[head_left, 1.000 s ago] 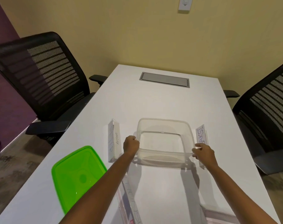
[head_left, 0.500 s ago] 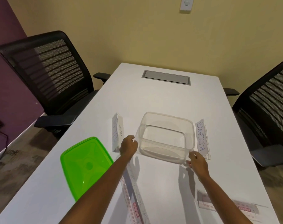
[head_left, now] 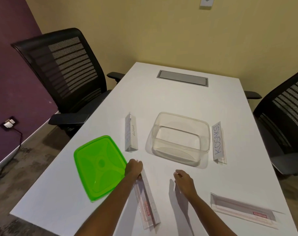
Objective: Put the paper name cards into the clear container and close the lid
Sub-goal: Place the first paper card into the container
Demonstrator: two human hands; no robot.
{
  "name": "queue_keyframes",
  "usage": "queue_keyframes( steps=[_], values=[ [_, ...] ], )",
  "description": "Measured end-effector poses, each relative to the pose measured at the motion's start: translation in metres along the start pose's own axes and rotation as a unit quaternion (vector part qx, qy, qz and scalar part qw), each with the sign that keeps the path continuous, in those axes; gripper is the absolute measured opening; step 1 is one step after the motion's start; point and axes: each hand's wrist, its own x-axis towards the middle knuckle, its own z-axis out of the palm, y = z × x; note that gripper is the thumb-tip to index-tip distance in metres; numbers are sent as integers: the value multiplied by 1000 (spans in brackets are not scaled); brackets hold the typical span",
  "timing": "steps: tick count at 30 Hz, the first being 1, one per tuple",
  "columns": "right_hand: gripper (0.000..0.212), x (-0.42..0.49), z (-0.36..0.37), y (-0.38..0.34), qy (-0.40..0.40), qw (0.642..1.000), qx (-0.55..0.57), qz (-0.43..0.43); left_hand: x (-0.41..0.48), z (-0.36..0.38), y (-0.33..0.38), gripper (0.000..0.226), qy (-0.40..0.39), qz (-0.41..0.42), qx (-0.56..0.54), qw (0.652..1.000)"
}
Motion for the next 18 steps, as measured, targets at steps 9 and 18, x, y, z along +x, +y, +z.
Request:
queue_keyframes(
  steps=[9, 18],
  values=[
    [26, -4, -14, 2, -58, 998, 20, 9, 5, -13, 18, 36, 24, -5, -168, 985],
    [35, -3, -44, -3, -97, 977, 155, 110, 5, -18, 24, 40, -9, -24, -400, 916]
  ],
)
